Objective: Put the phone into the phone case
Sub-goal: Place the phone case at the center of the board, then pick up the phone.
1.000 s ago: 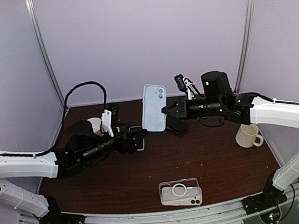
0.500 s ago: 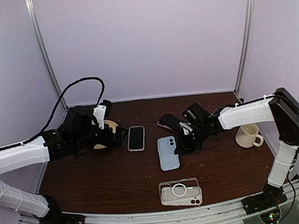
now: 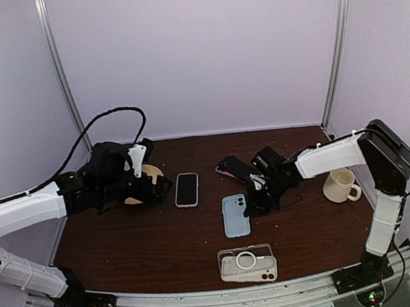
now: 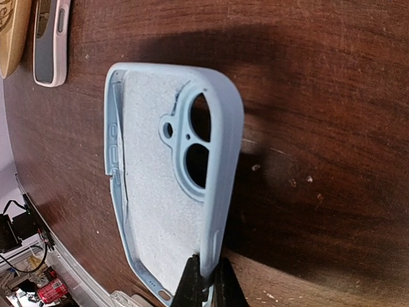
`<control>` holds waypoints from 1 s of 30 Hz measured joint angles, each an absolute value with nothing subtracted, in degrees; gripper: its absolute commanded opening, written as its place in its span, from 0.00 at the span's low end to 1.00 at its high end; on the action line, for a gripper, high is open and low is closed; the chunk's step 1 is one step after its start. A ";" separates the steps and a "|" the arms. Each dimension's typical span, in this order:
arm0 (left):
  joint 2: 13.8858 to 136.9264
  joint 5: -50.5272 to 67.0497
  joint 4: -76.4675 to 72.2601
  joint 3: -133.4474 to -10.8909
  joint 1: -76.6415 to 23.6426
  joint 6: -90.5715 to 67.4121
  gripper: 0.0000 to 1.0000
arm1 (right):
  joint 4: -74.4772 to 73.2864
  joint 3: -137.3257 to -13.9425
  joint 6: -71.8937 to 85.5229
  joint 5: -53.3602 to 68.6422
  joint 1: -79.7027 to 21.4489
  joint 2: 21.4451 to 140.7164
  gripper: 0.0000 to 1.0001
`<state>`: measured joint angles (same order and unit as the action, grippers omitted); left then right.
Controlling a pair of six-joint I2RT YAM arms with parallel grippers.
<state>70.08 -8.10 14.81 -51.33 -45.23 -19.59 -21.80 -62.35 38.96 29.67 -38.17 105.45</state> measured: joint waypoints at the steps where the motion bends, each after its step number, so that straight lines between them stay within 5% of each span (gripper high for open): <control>1: 70.08 -8.01 14.81 -51.33 -45.19 -19.55 0.98 | -22.06 -62.35 38.96 29.56 -38.13 105.45 0.13; 6: 70.08 -7.66 14.96 -51.33 -44.99 -19.33 0.97 | -23.88 -62.39 38.50 28.60 -38.00 105.47 0.47; 11: 70.08 -7.55 15.09 -51.33 -44.93 -19.20 0.97 | -26.89 -64.34 37.17 27.24 -37.87 105.45 0.70; 14: 70.08 -7.55 15.11 -51.33 -44.93 -18.79 0.98 | -32.69 -68.12 33.89 24.43 -37.80 105.36 0.96; 30: 70.87 -5.72 18.17 -56.53 -44.36 -10.37 0.97 | -60.03 -105.78 -0.51 1.83 -37.76 108.27 0.99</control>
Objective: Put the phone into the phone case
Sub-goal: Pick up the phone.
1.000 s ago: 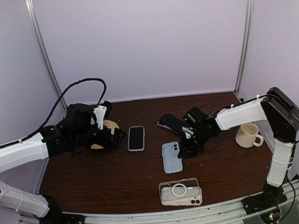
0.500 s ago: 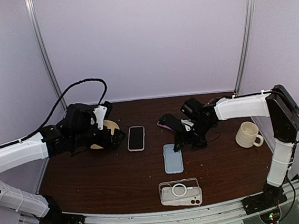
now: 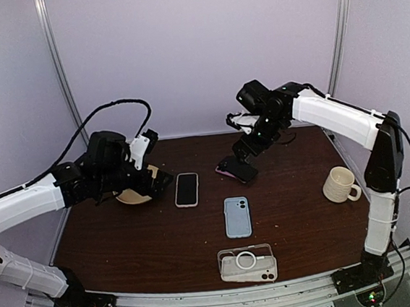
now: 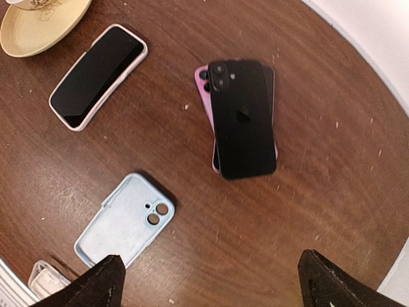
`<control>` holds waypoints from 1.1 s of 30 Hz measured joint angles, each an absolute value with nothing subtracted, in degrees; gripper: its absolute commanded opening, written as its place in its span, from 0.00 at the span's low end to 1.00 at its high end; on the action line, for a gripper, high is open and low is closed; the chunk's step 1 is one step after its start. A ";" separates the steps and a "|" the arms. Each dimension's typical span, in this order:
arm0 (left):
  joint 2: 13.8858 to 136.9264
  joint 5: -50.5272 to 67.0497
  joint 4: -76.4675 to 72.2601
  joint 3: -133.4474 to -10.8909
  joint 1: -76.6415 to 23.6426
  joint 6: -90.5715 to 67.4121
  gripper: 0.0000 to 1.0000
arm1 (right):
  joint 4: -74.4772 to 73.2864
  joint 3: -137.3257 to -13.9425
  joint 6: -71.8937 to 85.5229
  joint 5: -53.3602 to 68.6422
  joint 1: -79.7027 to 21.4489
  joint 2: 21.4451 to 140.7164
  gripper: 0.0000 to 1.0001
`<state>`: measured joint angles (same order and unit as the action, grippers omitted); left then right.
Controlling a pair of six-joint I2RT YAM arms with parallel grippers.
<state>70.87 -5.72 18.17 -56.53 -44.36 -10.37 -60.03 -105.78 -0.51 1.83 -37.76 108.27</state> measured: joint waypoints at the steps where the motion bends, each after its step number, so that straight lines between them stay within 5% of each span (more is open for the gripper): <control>1: 71.16 -5.19 17.58 -56.58 -44.14 -10.15 0.98 | -60.31 -108.51 -2.55 1.65 -37.67 110.24 0.99; 10: 74.00 6.07 5.23 -55.37 -40.64 -7.51 0.98 | -62.22 -134.78 -13.78 5.74 -33.78 135.44 0.99; 29: 78.41 15.46 -0.58 -53.12 -35.07 -7.79 0.97 | -58.94 -141.03 -16.12 15.11 -29.23 149.16 0.99; 33: 79.15 16.29 -0.84 -53.12 -34.94 -7.84 0.98 | -58.61 -141.03 -16.12 14.87 -29.28 149.38 0.91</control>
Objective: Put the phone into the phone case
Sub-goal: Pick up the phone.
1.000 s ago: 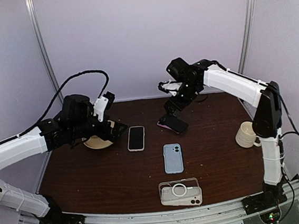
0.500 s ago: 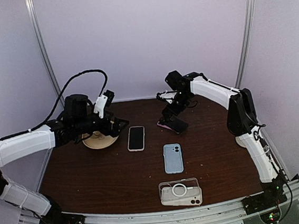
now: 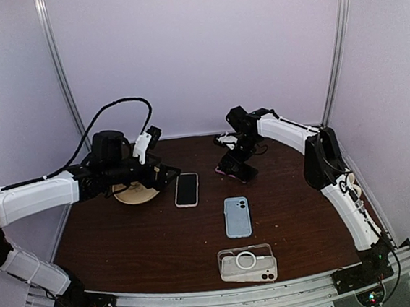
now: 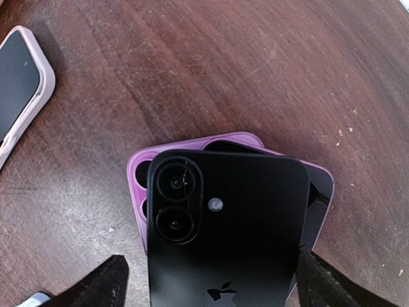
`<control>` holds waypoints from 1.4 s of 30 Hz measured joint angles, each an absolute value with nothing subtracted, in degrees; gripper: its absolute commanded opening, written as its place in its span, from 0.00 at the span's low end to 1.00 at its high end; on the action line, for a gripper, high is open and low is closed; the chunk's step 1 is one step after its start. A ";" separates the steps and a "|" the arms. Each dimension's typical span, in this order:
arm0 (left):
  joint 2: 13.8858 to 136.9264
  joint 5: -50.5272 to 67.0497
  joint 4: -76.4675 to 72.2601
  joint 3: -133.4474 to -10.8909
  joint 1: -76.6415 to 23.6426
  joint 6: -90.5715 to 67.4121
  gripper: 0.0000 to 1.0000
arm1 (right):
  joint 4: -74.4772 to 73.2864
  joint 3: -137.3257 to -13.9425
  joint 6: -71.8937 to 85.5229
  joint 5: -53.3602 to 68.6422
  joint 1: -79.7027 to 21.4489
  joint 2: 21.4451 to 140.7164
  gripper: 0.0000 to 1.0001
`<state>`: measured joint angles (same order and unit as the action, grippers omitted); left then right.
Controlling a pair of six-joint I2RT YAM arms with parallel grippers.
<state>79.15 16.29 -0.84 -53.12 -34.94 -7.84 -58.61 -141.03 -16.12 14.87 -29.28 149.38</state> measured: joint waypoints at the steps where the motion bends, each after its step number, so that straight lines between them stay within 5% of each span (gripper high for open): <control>1: 79.33 16.51 -0.84 -53.12 -34.87 -7.84 0.98 | -58.41 -141.03 -16.12 14.79 -29.28 149.38 0.88; 10: 79.72 17.19 -0.84 -53.12 -34.48 -7.84 0.97 | -55.70 -139.94 -16.16 13.28 -29.23 149.38 0.91; 25: 80.49 18.50 -0.84 -53.12 -34.04 -7.84 0.97 | -55.66 -139.87 -17.30 13.58 -29.21 149.38 0.37; 42: 80.53 20.08 -0.82 -53.15 -32.84 -8.58 0.95 | -51.31 -122.83 -19.16 22.35 -29.21 136.66 0.31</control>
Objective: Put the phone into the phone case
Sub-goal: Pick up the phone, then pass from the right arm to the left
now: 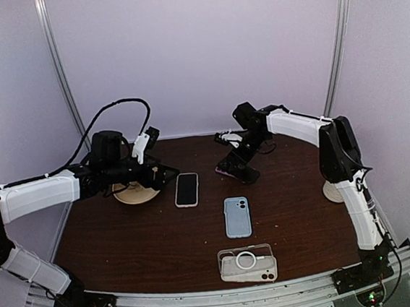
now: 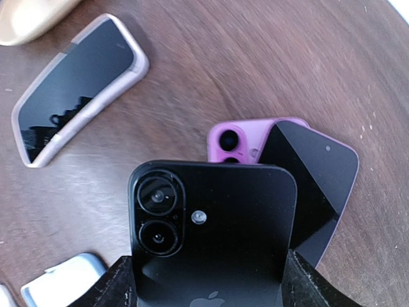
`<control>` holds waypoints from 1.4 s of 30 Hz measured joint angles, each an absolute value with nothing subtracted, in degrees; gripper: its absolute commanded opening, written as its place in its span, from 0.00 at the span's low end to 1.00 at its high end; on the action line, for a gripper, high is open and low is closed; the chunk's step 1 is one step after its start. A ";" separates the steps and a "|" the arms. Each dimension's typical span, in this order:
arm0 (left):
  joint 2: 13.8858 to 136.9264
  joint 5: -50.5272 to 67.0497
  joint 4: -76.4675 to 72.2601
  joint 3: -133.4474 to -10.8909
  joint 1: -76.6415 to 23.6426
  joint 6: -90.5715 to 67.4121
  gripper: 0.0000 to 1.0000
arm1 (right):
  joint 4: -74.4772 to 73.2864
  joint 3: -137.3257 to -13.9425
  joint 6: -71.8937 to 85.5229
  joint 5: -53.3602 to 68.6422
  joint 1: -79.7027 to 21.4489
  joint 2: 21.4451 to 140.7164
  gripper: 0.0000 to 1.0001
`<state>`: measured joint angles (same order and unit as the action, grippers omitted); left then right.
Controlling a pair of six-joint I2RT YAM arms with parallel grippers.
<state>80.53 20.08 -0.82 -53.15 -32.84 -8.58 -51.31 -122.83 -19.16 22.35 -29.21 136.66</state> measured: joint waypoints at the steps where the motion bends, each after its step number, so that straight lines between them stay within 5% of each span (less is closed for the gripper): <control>1: 80.58 20.60 -0.82 -53.15 -32.21 -8.69 0.92 | -51.05 -122.13 -19.18 23.46 -29.23 135.76 0.31; 6: 80.71 22.68 -0.36 -53.15 -30.09 -5.26 0.80 | -49.39 -115.37 -19.31 27.44 -29.85 129.97 0.30; 15: 74.48 32.18 -0.36 -48.66 -31.81 20.40 0.80 | -50.98 -106.04 -22.37 30.70 -38.87 116.73 0.31; 24: 66.70 31.16 4.19 -47.79 -43.83 47.94 0.77 | -57.91 -105.25 -24.75 32.47 -50.41 107.90 0.31; 32: 63.46 30.13 11.38 -48.27 -49.63 58.02 0.74 | -63.57 -105.36 -25.15 35.11 -55.46 106.08 0.31; 42: 64.16 27.81 13.41 -49.10 -53.78 61.78 0.59 | -64.07 -105.97 -23.97 37.50 -57.76 105.12 0.30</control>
